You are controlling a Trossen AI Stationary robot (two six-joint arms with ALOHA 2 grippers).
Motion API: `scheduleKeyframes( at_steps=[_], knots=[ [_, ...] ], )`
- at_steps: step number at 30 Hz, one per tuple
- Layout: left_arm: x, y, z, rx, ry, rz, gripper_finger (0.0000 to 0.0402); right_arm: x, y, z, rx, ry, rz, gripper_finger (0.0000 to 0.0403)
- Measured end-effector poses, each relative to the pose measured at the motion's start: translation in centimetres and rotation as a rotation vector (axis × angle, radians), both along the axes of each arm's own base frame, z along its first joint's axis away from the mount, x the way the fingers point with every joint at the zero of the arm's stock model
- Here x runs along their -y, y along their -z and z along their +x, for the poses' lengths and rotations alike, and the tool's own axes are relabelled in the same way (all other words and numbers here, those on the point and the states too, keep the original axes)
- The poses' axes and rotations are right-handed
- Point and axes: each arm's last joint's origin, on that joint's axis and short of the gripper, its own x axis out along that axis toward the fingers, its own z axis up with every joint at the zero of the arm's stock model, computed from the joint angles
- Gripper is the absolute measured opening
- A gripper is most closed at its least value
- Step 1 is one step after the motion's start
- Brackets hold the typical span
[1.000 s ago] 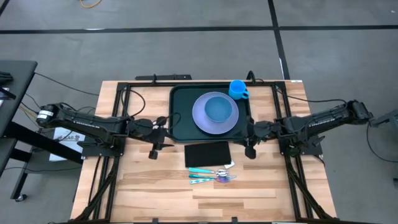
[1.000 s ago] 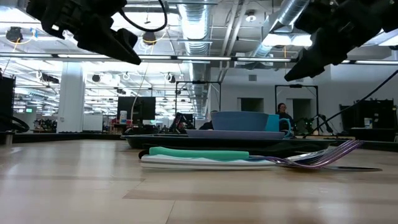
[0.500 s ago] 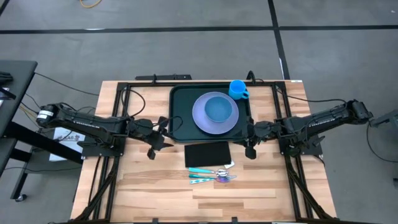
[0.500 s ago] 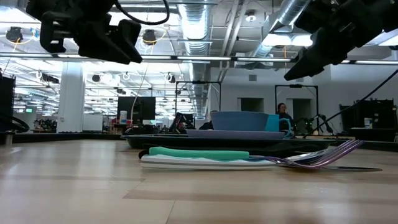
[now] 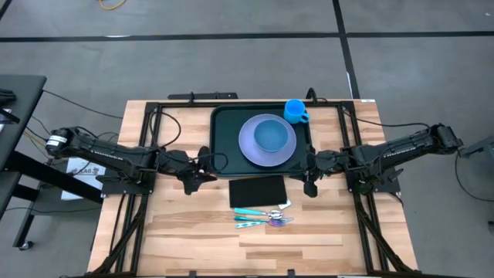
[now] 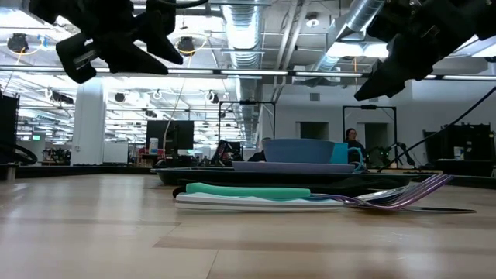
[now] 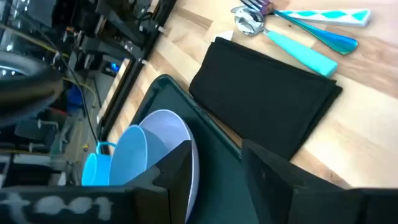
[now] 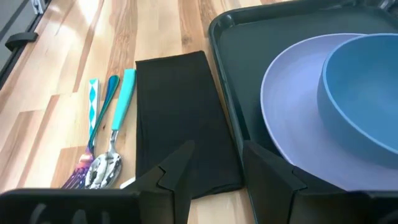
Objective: Set up tray
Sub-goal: Put the black napkin to the left of the violet plate on the black tray
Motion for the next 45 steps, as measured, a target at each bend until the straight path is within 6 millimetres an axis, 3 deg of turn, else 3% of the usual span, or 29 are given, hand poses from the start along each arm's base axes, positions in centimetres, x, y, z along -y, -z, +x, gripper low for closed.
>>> scheduleKeyframes(
  at_steps=[9, 16, 22, 31, 37, 45],
  knots=[
    [0.7, 1.0, 0.6, -0.048, 0.056, 0.025, 0.0128, 0.0, 0.0, 0.0, 0.000, 0.023, 0.032, 0.0127],
    [2.1, 2.8, 3.1, -0.163, 0.117, 0.074, 0.0128, 0.0, 0.0, 0.0, 0.004, 0.047, 0.065, 0.0127],
    [2.5, 3.9, 4.7, -0.241, 0.230, 0.249, 0.0128, 0.0, -0.1, 0.0, 0.008, 0.066, 0.092, 0.0127],
    [2.0, 7.4, 6.6, -0.350, 0.300, 0.419, 0.0128, 0.0, -0.1, 0.0, 0.007, 0.075, 0.107, 0.0127],
    [2.2, 8.8, 7.0, -0.378, 0.345, 0.454, 0.0128, 0.0, -0.1, 0.0, 0.007, 0.076, 0.108, 0.0127],
    [2.3, 8.9, 7.0, -0.384, 0.346, 0.405, 0.0128, 0.0, -0.1, 0.0, 0.007, 0.076, 0.108, 0.0127]
  ],
)
